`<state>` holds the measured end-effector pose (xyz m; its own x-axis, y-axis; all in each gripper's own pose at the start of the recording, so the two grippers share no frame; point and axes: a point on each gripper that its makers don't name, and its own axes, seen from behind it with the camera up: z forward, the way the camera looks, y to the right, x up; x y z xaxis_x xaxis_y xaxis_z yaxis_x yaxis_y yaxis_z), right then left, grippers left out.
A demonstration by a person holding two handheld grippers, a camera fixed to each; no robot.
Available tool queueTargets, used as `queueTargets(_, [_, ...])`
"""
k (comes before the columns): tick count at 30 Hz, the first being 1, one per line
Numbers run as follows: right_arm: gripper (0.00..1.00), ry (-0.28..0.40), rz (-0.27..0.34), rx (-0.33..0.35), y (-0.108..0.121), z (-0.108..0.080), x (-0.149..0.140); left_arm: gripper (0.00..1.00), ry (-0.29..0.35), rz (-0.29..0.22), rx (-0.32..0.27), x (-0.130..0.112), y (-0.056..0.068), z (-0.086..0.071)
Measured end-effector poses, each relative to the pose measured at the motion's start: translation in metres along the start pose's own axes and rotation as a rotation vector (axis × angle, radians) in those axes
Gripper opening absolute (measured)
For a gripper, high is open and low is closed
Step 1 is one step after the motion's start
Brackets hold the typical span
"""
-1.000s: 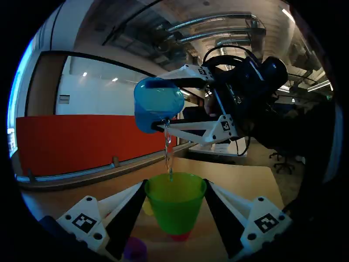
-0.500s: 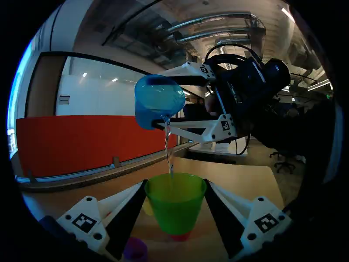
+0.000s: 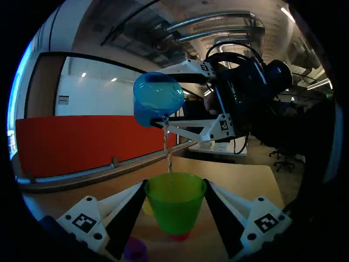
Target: Pour water
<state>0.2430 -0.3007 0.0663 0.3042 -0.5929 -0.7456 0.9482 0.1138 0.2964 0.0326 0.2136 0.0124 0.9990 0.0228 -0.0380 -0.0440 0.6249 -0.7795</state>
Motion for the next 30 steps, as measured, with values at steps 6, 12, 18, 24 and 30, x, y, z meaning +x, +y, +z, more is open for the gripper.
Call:
queueTargets(6, [0.91, 0.001, -0.017, -0.006, 0.0017, 0.0001, 0.0004, 0.90, -0.001, 0.003, 0.001, 0.0006, 0.0009, 0.0001])
queueTargets(12, [0.91, 0.002, -0.034, -0.012, 0.0038, 0.0004, 0.0003, 0.90, -0.002, 0.002, 0.003, -0.0005, 0.0003, 0.0001])
queueTargets(18, [0.91, 0.003, -0.053, -0.015, 0.0044, 0.0005, -0.0002, 0.91, -0.003, 0.003, 0.005, -0.0009, 0.0001, 0.0004])
queueTargets(24, [0.91, 0.004, -0.078, -0.018, 0.0058, 0.0000, 0.0006, 0.91, -0.004, 0.002, 0.006, -0.0015, -0.0006, 0.0009])
queueTargets(30, [0.91, 0.007, -0.088, -0.022, 0.0066, -0.0007, 0.0025, 0.90, -0.002, 0.001, 0.008, -0.0015, -0.0021, 0.0017])
